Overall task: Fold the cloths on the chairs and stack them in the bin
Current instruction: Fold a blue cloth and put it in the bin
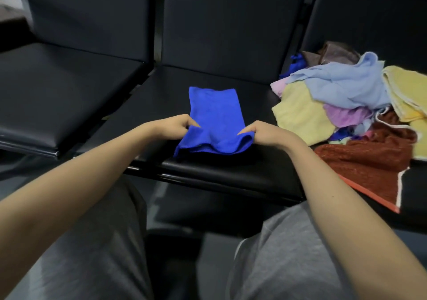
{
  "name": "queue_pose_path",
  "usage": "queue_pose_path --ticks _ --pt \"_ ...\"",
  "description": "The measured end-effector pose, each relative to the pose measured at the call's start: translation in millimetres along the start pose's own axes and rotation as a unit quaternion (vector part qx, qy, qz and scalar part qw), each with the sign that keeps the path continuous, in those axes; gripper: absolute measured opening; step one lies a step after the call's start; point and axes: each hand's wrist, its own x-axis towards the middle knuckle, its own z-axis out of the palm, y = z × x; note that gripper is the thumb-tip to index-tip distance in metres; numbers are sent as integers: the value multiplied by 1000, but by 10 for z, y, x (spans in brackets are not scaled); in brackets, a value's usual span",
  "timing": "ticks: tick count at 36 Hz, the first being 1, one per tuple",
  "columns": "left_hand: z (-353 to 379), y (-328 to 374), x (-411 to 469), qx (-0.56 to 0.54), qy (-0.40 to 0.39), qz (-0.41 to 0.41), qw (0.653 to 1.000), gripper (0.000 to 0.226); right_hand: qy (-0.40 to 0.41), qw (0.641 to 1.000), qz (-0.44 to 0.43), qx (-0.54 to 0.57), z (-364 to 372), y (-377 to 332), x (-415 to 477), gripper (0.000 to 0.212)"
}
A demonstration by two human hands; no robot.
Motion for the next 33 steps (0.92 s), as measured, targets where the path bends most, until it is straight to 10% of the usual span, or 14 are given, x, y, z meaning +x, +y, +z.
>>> queue_pose_path --ticks 8,12,16,29,33 --pt "-99 210 -66 -105 -147 -94 979 14 -204 963 83 154 -89 48 28 44" --pt "-124 252 152 -203 93 -128 966 34 25 966 59 250 -100 -20 194 10" --pt "-157 243 276 -467 152 -198 848 22 188 898 90 387 -136 -3 361 14" --pt "-35 69 390 -139 263 -222 929 13 226 930 209 202 90 44 451 56" --pt "51 78 415 -27 251 -256 933 28 264 918 222 197 177 21 492 31"
